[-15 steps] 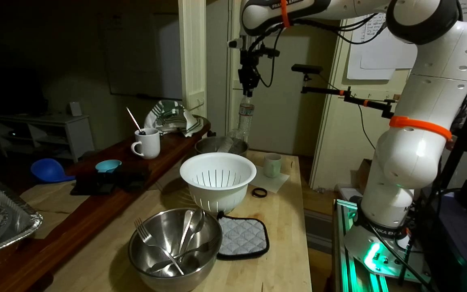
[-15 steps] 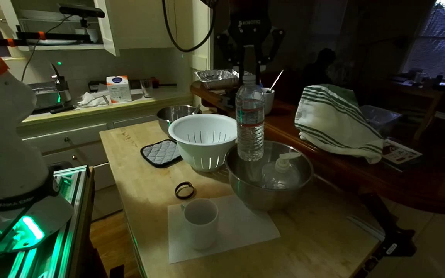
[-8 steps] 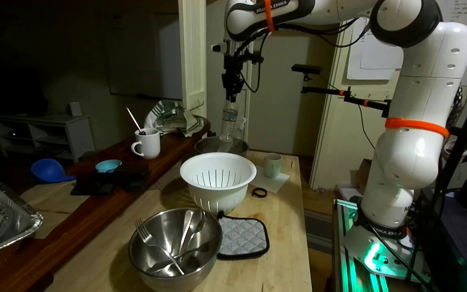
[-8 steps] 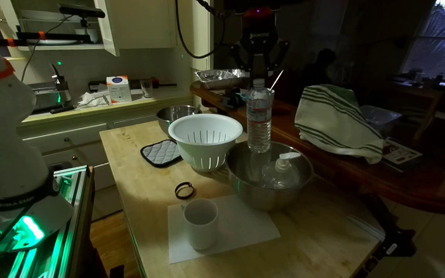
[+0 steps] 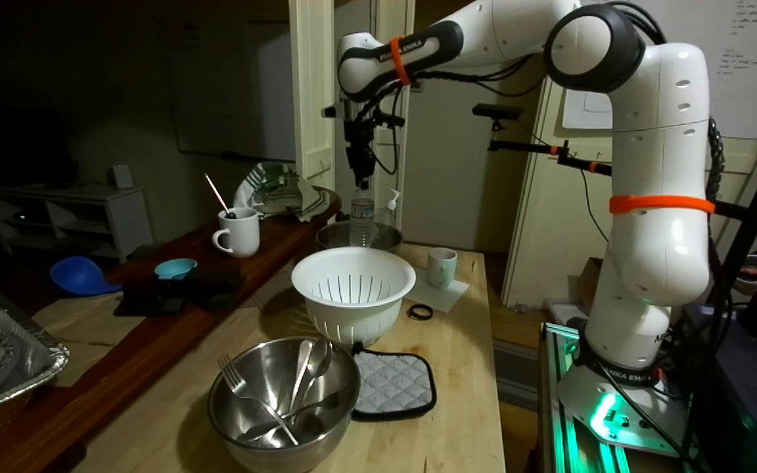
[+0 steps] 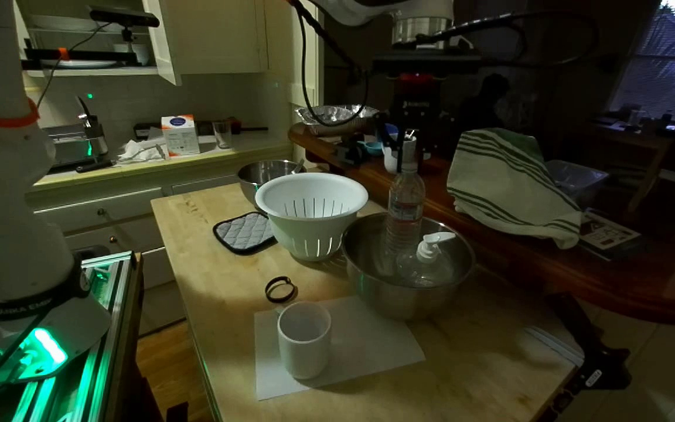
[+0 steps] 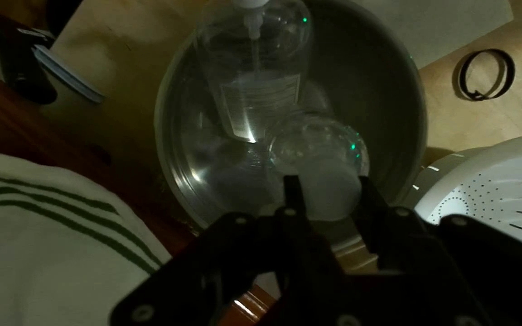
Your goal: Pick up the bottle and put it in the silver bowl
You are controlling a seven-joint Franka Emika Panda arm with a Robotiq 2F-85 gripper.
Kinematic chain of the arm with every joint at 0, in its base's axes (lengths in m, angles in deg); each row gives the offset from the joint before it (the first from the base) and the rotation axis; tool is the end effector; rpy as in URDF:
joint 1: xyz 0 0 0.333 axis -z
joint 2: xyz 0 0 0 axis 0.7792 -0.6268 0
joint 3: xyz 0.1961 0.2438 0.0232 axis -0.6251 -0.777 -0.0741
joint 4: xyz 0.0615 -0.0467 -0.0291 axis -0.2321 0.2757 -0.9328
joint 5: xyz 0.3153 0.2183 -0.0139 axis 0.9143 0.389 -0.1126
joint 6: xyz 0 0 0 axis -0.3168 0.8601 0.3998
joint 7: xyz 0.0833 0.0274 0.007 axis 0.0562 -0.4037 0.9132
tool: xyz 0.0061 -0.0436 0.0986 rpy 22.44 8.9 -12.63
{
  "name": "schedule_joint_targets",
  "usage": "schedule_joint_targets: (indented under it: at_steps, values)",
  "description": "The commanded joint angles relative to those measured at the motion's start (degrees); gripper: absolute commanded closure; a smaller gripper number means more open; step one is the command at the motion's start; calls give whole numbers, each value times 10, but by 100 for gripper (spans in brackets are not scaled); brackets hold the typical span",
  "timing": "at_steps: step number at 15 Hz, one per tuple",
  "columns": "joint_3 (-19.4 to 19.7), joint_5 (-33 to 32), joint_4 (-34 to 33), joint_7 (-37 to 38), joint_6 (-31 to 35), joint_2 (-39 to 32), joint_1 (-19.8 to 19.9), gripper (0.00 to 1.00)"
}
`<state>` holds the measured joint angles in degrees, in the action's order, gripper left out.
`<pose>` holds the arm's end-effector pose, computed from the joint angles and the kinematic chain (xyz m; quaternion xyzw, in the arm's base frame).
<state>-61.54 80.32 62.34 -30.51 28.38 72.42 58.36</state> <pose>0.6034 -0.1620 0.4919 0.9003 0.4301 -0.0377 0.0555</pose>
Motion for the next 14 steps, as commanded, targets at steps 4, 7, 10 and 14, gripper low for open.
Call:
schedule_joint_targets:
  at_steps: [4, 7, 10, 14]
  values:
    - [-27, -8, -95, -4, -71, -90, 10, 92]
    - [-29, -6, -116, -6, -92, -111, 16, 92]
    - [-31, -6, -131, -9, -112, -122, 21, 43]
    - [-32, -12, -131, -6, -114, -89, 22, 22]
